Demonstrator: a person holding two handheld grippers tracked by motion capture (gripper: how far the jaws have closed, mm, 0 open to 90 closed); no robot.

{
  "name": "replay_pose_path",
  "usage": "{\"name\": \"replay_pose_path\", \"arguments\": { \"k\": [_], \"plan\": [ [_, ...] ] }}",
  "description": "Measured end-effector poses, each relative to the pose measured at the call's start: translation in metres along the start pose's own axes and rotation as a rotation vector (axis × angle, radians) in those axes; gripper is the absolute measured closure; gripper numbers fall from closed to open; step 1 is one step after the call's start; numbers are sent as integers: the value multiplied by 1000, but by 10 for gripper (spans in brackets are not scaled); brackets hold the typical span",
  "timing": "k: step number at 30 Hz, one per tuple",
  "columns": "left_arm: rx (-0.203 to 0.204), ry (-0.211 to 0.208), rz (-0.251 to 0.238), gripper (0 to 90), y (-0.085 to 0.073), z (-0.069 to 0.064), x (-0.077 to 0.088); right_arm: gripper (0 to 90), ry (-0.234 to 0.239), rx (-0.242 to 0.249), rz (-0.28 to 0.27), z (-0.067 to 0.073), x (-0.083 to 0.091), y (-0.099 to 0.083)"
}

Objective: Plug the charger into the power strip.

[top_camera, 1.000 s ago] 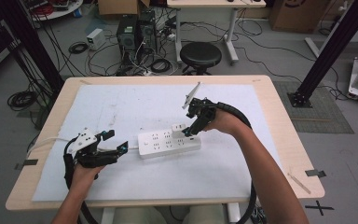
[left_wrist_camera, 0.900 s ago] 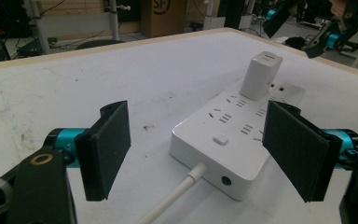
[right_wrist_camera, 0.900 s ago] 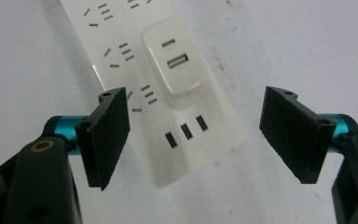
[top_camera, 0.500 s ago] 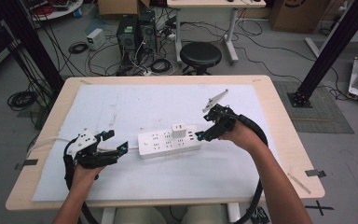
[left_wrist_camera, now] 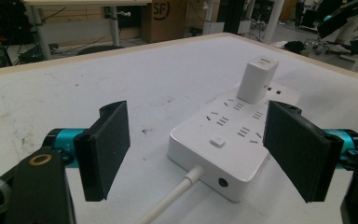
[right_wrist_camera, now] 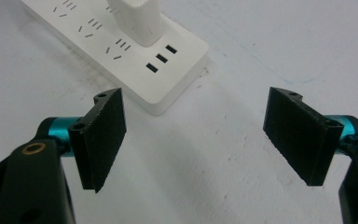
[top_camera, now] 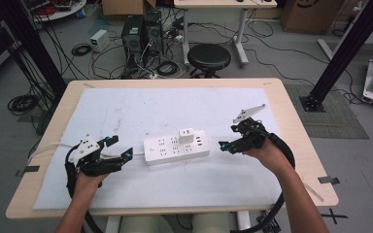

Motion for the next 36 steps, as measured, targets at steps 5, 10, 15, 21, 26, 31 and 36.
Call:
{"name": "replay_pose_path", "arguments": {
  "k": [5, 10, 15, 21, 26, 31, 36],
  "plan": [
    [14, 10, -10, 230, 1, 2, 1, 216, -30, -19, -31, 3, 9, -8],
    [9, 18, -1, 230, 1, 5, 4, 216, -62, -58, -74, 6, 18, -20],
    [6, 15, 0, 230, 0, 3, 4, 216, -82, -71, -78, 8, 22, -28],
    [-2, 9, 5, 230, 1, 0, 4, 211, -100, -85, -75, 8, 28, -38],
    [-3, 5, 6, 230, 1, -2, 4, 211, -110, -97, -82, 6, 31, -44],
    [-1, 8, 5, 230, 1, -3, 3, 210, -130, -121, -91, 4, 36, -50],
    [7, 19, 6, 230, -2, 0, 5, 210, -146, -155, -95, 0, 36, -58]
  ]
}}
Point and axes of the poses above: each handheld gripper's, and its own axes: x roughly backward along the jaws, y roughly out of its top, z roughly to its left, the point moved 3 cm from there along -x, roughly forward along the jaws, and after that the axes turned 7 degrees about -z, right-handed, at the moved point
